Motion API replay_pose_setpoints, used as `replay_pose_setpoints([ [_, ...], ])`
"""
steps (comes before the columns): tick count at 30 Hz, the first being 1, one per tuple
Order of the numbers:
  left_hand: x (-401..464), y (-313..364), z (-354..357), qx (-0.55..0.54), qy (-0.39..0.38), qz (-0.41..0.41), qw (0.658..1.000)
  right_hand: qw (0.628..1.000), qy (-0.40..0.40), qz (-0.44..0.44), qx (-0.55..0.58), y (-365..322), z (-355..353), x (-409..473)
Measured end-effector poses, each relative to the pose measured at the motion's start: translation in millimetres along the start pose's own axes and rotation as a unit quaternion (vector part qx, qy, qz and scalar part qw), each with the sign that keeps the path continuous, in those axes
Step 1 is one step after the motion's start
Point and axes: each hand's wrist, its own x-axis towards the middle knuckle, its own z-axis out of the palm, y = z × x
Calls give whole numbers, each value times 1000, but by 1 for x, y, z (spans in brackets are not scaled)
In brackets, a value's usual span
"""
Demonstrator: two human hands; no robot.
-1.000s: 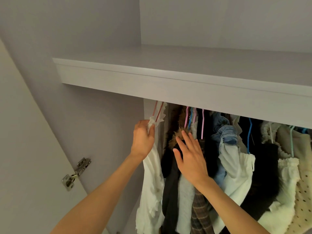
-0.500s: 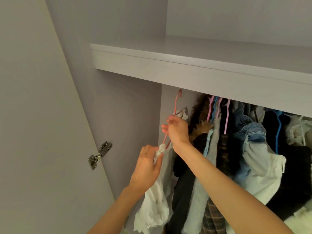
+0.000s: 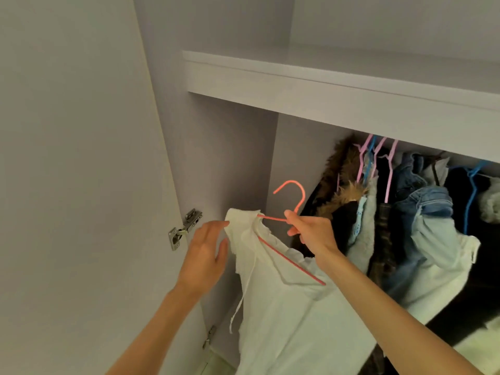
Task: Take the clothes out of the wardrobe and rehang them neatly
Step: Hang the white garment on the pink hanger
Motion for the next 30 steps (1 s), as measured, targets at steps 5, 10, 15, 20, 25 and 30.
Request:
replay_pose_setpoints([
  [5, 12, 3, 0, 45, -61, 40, 996, 996, -6, -84, -33, 19, -29, -25],
  [10, -26, 16, 25, 27, -181, 88, 979, 989, -63, -132, -12, 42, -43, -49],
  [15, -95, 16, 23, -25, -111, -20, 993, 968, -161, -189, -43, 60, -27, -63],
  [20, -157, 24, -7, 6, 6, -103, 995, 926, -281, -243, -69, 55, 7, -86],
  [25, -215, 40, -33, 31, 114, -208, 971, 871, -417, -236, -111, 47, 41, -118],
  [30, -287, 60, -62, 70, 203, -306, 928, 781, -509, -292, -215, 44, 82, -159],
])
